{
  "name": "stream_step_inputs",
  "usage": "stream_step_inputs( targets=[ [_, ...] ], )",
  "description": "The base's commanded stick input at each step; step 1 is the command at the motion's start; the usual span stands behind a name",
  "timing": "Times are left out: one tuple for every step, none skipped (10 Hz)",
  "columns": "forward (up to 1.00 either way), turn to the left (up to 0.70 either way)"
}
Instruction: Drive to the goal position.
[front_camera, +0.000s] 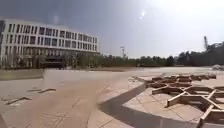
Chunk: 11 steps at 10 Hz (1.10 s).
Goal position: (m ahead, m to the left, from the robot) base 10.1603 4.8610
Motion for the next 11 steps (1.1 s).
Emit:
stream_step_inputs(
  targets=[
    [0.66, 0.0],
    [0.66, 0.0],
    [0.66, 0.0],
    [0.66, 0.0],
    [0.65, 0.0],
    [0.65, 0.0],
    [0.65, 0.0],
    [0.65, 0.0],
    [0.65, 0.0],
    [0.65, 0.0],
    [0.65, 0.0]
  ],
)
